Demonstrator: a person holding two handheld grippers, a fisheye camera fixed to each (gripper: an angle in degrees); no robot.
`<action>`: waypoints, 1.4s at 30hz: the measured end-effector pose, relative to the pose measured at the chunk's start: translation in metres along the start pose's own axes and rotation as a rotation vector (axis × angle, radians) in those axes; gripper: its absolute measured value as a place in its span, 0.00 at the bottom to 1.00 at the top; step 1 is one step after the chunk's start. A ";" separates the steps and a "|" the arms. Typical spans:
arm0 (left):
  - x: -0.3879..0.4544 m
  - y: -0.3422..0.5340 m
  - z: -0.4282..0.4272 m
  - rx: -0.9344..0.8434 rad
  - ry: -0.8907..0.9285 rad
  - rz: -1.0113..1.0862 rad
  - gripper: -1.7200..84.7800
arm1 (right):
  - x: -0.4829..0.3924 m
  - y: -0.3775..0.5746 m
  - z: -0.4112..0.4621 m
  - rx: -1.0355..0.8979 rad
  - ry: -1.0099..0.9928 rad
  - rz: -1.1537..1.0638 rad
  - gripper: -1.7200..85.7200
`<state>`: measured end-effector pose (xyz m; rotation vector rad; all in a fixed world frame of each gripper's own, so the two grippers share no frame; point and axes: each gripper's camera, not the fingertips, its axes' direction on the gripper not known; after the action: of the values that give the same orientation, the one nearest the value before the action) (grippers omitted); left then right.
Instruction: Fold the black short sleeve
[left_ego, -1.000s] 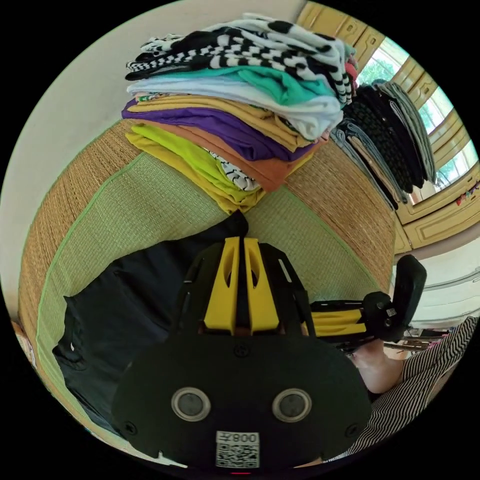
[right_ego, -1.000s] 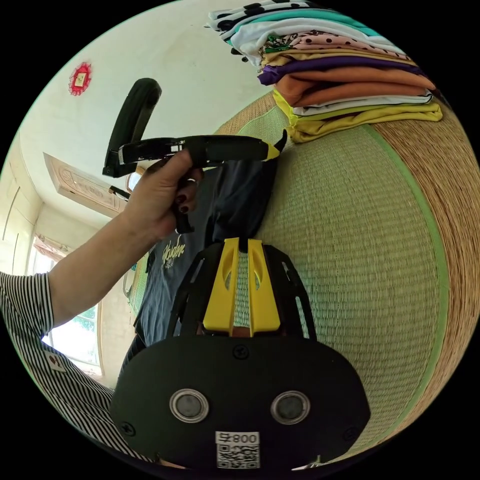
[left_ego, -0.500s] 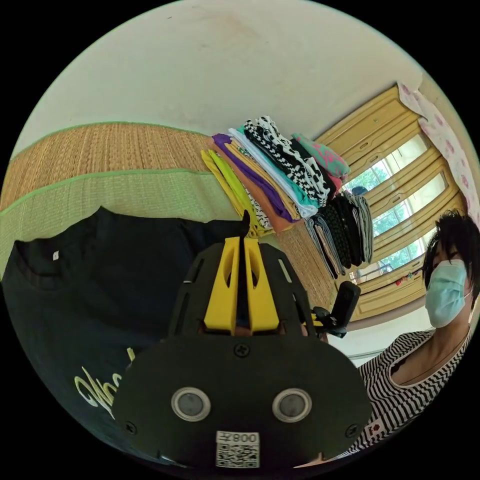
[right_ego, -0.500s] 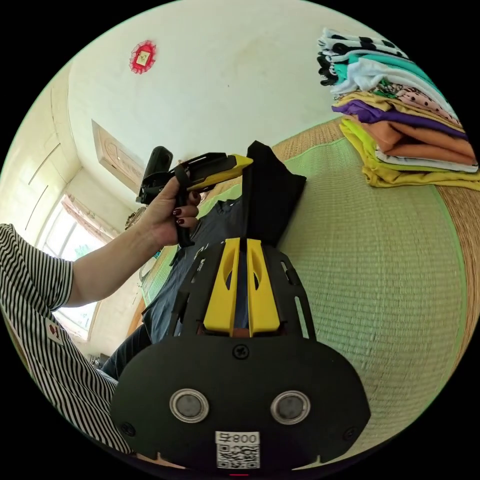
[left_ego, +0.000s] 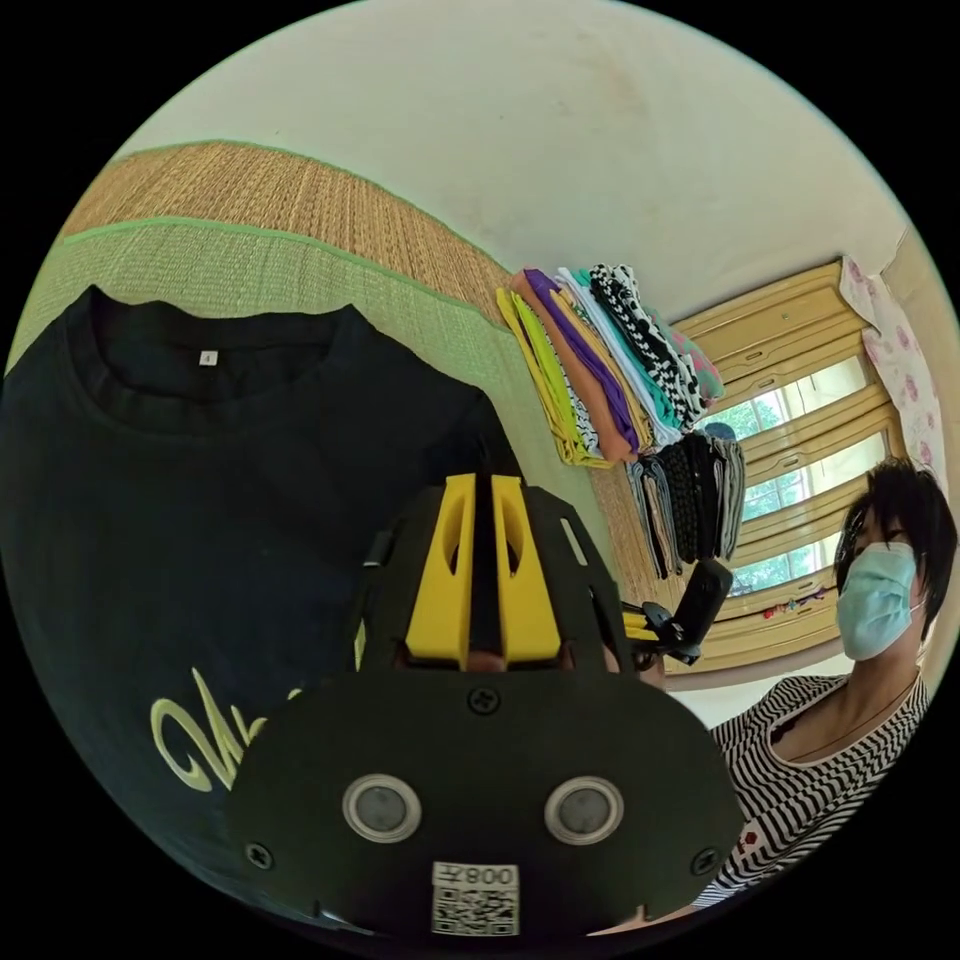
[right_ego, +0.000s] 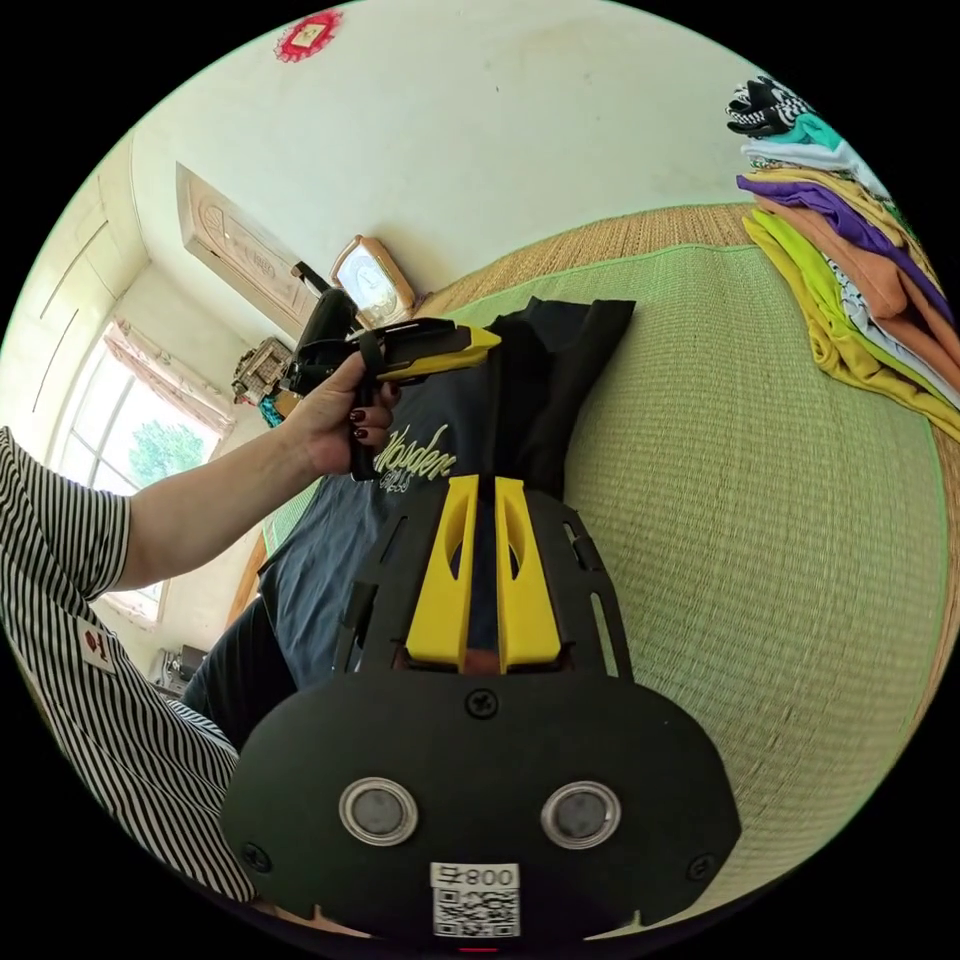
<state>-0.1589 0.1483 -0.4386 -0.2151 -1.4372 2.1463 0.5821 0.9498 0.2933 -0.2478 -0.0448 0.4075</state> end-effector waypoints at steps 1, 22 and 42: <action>-0.004 0.001 -0.006 0.010 0.001 -0.011 0.06 | 0.001 -0.001 0.002 -0.001 -0.009 0.000 0.05; 0.057 -0.038 0.033 -0.121 -0.192 0.273 0.04 | 0.036 -0.031 0.007 0.021 0.071 0.105 0.02; 0.088 -0.041 0.028 -0.132 -0.323 0.309 0.02 | 0.088 -0.054 0.034 -0.023 0.011 0.196 0.02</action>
<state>-0.2310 0.1826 -0.3762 -0.1512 -1.8333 2.4180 0.6805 0.9446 0.3395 -0.2778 -0.0139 0.6011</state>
